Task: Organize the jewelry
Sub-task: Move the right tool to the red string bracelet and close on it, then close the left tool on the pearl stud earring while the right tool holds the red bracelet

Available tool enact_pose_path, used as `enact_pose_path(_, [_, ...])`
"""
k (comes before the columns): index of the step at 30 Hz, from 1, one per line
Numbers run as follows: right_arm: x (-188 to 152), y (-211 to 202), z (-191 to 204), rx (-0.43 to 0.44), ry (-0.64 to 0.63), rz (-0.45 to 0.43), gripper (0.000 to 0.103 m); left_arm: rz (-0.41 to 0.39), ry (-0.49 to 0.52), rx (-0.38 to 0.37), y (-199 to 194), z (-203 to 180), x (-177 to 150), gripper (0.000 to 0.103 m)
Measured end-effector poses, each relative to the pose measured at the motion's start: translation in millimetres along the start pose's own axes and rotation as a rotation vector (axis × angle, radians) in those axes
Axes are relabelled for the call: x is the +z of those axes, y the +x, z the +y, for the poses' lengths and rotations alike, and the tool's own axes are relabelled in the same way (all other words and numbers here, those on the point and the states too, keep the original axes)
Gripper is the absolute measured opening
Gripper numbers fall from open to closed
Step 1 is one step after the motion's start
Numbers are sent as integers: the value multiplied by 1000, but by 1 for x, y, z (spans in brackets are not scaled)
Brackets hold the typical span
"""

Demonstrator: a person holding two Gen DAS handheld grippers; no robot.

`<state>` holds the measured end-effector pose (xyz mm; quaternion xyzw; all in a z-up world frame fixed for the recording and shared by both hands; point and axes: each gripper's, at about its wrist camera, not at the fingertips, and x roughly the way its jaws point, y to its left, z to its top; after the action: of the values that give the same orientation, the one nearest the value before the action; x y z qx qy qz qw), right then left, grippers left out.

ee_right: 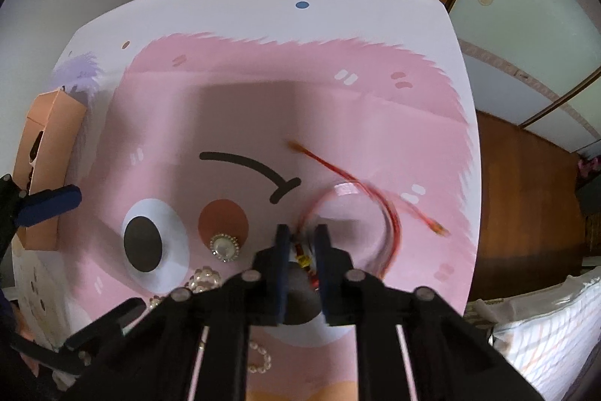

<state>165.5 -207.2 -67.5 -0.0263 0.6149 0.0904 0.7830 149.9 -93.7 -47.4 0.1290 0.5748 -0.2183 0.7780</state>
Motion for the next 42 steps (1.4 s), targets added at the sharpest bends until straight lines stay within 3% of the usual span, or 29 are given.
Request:
enact_pose_path(11, [-13,-16,-39,93,208,-33,11,37,-2,-47,25,-25,22,81])
enact_pose_path(17, [-18,-26,-56,128,321,-74,11,43,-39,-54,34,-31,34,72])
enact_pose_path(19, [-24,-27,-59,137,344,-81,11,56,-55,-56,39,-31,36,62])
enact_pose_path(30, [-23,-31,-69,165,378,-91,11,88,-94,-19,46,-27,43,32])
enact_pose_path(42, [-29,-39,-68,172,386,-108,12,131,-31,51,54,-48,49,26])
